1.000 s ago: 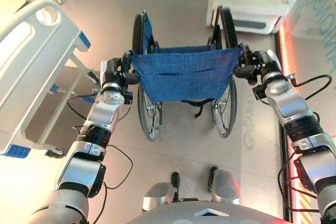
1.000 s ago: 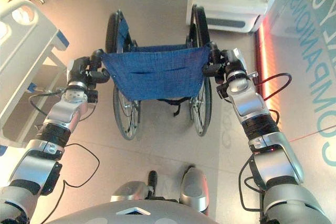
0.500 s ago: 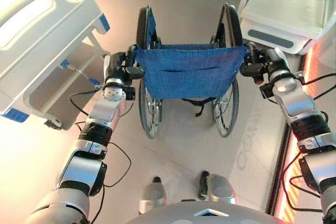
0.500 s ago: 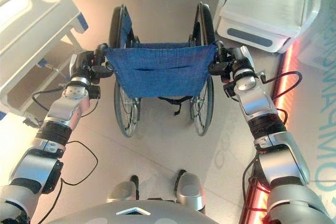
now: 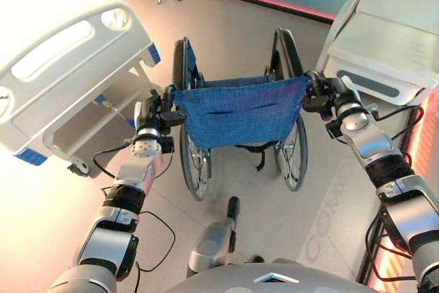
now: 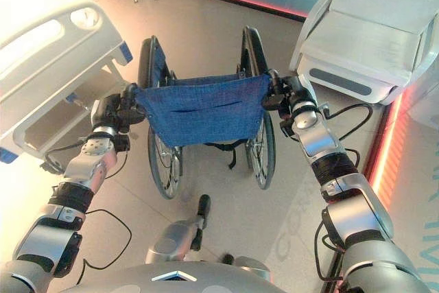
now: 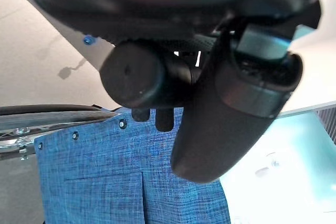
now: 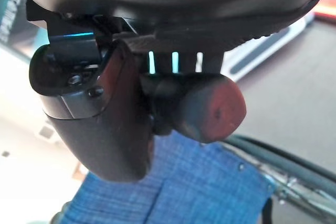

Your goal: Push the wheelchair next to the bed

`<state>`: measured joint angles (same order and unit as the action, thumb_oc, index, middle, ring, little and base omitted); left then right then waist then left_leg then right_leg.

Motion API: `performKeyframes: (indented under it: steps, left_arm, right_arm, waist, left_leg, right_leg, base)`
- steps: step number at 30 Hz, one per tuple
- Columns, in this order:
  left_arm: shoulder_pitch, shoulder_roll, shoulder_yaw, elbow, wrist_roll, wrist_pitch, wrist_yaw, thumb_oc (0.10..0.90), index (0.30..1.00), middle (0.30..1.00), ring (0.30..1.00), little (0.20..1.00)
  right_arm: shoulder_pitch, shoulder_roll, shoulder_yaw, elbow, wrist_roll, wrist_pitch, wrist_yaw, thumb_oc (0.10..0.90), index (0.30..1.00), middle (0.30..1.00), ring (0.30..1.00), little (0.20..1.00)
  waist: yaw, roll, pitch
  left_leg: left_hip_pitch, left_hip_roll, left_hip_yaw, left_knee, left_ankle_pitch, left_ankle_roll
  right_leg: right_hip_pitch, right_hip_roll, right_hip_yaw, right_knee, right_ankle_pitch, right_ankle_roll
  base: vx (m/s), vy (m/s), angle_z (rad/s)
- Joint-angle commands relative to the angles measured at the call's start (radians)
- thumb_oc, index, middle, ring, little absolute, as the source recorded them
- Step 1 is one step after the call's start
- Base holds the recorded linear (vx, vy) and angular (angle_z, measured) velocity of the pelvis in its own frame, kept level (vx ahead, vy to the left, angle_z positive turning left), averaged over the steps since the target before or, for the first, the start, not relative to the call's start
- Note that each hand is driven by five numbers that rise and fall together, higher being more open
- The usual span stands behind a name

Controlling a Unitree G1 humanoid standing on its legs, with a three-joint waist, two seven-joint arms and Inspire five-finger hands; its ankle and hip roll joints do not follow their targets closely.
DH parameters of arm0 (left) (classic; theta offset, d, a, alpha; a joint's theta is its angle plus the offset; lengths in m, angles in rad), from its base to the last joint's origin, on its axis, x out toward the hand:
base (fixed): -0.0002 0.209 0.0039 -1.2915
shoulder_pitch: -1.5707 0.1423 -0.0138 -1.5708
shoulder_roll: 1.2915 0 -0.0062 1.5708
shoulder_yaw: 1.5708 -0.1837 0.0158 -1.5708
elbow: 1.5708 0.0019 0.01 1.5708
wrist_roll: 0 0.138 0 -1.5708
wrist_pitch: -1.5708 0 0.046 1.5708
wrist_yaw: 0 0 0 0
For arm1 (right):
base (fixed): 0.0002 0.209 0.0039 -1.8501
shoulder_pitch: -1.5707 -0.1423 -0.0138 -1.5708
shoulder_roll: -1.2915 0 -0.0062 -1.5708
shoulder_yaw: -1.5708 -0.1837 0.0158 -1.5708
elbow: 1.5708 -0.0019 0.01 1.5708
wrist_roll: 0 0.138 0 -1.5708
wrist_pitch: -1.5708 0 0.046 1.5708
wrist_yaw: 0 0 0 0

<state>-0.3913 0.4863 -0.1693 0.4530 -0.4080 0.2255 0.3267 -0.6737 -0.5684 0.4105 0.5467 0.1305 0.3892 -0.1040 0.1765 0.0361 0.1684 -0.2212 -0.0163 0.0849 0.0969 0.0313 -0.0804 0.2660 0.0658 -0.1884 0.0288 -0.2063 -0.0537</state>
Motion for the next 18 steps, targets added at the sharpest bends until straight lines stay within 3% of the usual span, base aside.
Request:
performKeyframes:
  steps: [1, 2, 4, 6, 7, 8, 9, 11, 12, 13, 15, 18]
  left_arm:
    - [0.006, 0.073, -0.042, -0.026, 0.095, -0.056, -0.102, 0.4, 0.3, 0.3, 0.3, 0.3]
    - [0.004, 0.076, -0.043, -0.024, 0.098, -0.053, -0.107, 0.4, 0.3, 0.3, 0.3, 0.3]
    - [-0.01, 0.092, -0.051, -0.007, 0.1, -0.034, -0.115, 0.4, 0.3, 0.3, 0.3, 0.3]
    - [-0.016, 0.101, -0.056, -0.009, 0.1, -0.017, -0.125, 0.4, 0.3, 0.3, 0.3, 0.3]
    - [-0.018, 0.106, -0.066, -0.007, 0.102, -0.014, -0.119, 0.4, 0.3, 0.3, 0.3, 0.3]
    - [-0.018, 0.107, -0.068, -0.008, 0.104, -0.014, -0.117, 0.4, 0.3, 0.3, 0.3, 0.3]
    - [-0.013, 0.113, -0.066, -0.008, 0.115, -0.013, -0.114, 0.4, 0.3, 0.3, 0.3, 0.3]
    - [-0.018, 0.123, -0.067, 0.001, 0.117, -0.02, -0.088, 0.4, 0.3, 0.3, 0.3, 0.3]
    - [-0.027, 0.127, -0.066, 0.009, 0.115, -0.022, -0.086, 0.4, 0.3, 0.3, 0.3, 0.3]
    - [-0.04, 0.131, -0.065, 0.017, 0.115, -0.022, -0.085, 0.4, 0.3, 0.3, 0.3, 0.3]
    - [-0.103, 0.143, -0.074, 0.068, 0.107, -0.032, -0.104, 0.4, 0.3, 0.3, 0.3, 0.3]
    - [-0.163, 0.146, -0.088, 0.123, 0.073, -0.037, -0.104, 0.4, 0.3, 0.3, 0.3, 0.3]
  right_arm:
    - [0.029, -0.053, 0.04, -0.046, -0.074, -0.076, 0.056, 0.4, 0.3, 0.3, 0.3, 0.3]
    - [0.032, -0.051, 0.038, -0.045, -0.073, -0.075, 0.054, 0.4, 0.3, 0.3, 0.3, 0.3]
    - [0.056, -0.035, 0.027, -0.046, -0.081, -0.081, 0.063, 0.4, 0.3, 0.3, 0.3, 0.3]
    - [0.077, -0.032, 0.014, -0.057, -0.083, -0.073, 0.067, 0.4, 0.3, 0.3, 0.3, 0.3]
    - [0.109, -0.026, 0.002, -0.065, -0.074, -0.077, 0.063, 0.4, 0.3, 0.3, 0.3, 0.3]
    - [0.115, -0.025, 0.001, -0.067, -0.072, -0.077, 0.062, 0.4, 0.3, 0.3, 0.3, 0.3]
    - [0.131, -0.017, -0.002, -0.077, -0.072, -0.074, 0.06, 0.4, 0.3, 0.3, 0.3, 0.3]
    - [0.121, -0.011, 0.017, -0.092, -0.055, -0.056, 0.058, 0.4, 0.3, 0.3, 0.3, 0.3]
    - [0.111, -0.01, 0.024, -0.089, -0.05, -0.055, 0.059, 0.4, 0.3, 0.3, 0.3, 0.3]
    - [0.099, -0.008, 0.031, -0.085, -0.044, -0.051, 0.06, 0.4, 0.3, 0.3, 0.3, 0.3]
    - [0.075, -0.009, 0.046, -0.077, -0.031, -0.03, 0.056, 0.4, 0.3, 0.3, 0.3, 0.3]
    - [0.055, -0.022, 0.054, -0.095, -0.039, -0.011, 0.069, 0.4, 0.3, 0.3, 0.3, 0.3]
  waist:
    - [-0.012, -0.023, -0.019]
    - [-0.011, -0.024, -0.021]
    - [-0.002, -0.035, -0.041]
    - [0.001, -0.036, -0.052]
    - [-0.004, -0.042, -0.054]
    - [-0.004, -0.039, -0.057]
    - [-0.008, -0.043, -0.055]
    - [-0.029, -0.038, -0.039]
    - [-0.038, -0.035, -0.033]
    - [-0.054, -0.034, -0.02]
    - [-0.11, -0.045, 0.002]
    - [-0.146, -0.052, 0.005]
  left_leg:
    - [0.028, -0.013, 0.03, 0.075, -0.002, 0.077]
    - [0.033, -0.014, 0.035, 0.074, -0.007, 0.082]
    - [0.063, -0.04, 0.028, 0.049, -0.01, 0.105]
    - [0.081, -0.053, 0.025, 0.026, -0.013, 0.121]
    - [0.101, -0.078, 0.009, 0.024, -0.024, 0.139]
    - [0.103, -0.078, 0.005, 0.024, -0.025, 0.14]
    - [0.113, -0.086, 0.001, 0.029, -0.03, 0.14]
    - [0.138, -0.065, 0.022, 0.045, -0.045, 0.124]
    - [0.157, -0.061, 0.024, 0.043, -0.054, 0.122]
    - [0.195, -0.061, 0.023, 0.035, -0.071, 0.121]
    - [0.266, -0.087, -0.019, 0.009, -0.131, 0.126]
    - [0.282, -0.108, -0.06, 0.025, -0.177, 0.137]
  right_leg:
    - [-0.049, -0.129, -0.047, 0.258, -0.018, 0.119]
    - [-0.049, -0.137, -0.052, 0.276, -0.016, 0.124]
    - [-0.044, -0.184, -0.067, 0.377, 0.061, 0.173]
    - [-0.059, -0.206, -0.068, 0.451, 0.102, 0.185]
    - [-0.095, -0.219, -0.056, 0.546, 0.157, 0.192]
    - [-0.105, -0.215, -0.053, 0.551, 0.171, 0.192]
    - [-0.132, -0.219, -0.049, 0.508, 0.199, 0.186]
    - [-0.204, -0.22, -0.066, 0.364, 0.173, 0.16]
    - [-0.246, -0.225, -0.072, 0.326, 0.189, 0.157]
    - [-0.302, -0.237, -0.076, 0.29, 0.219, 0.158]
    - [-0.428, -0.243, -0.024, 0.107, 0.332, 0.179]
    - [-0.443, -0.213, 0.02, 0.032, 0.352, 0.189]
  base:
    - [0.36, 0.153, -0.21]
    - [0.48, 0.206, -0.26]
    - [0.4, 0.182, -0.1]
    - [0.4, 0.173, -0.06]
    - [0.43, 0.163, -0.21]
    - [0.45, 0.111, -0.2]
    - [0.37, 0.014, -0.09]
    - [0.36, -0.039, -0.06]
    - [0.26, -0.048, -0.06]
    - [0.37, -0.089, -0.01]
    - [0.53, -0.153, 0.33]
    - [0.39, -0.145, 0.82]
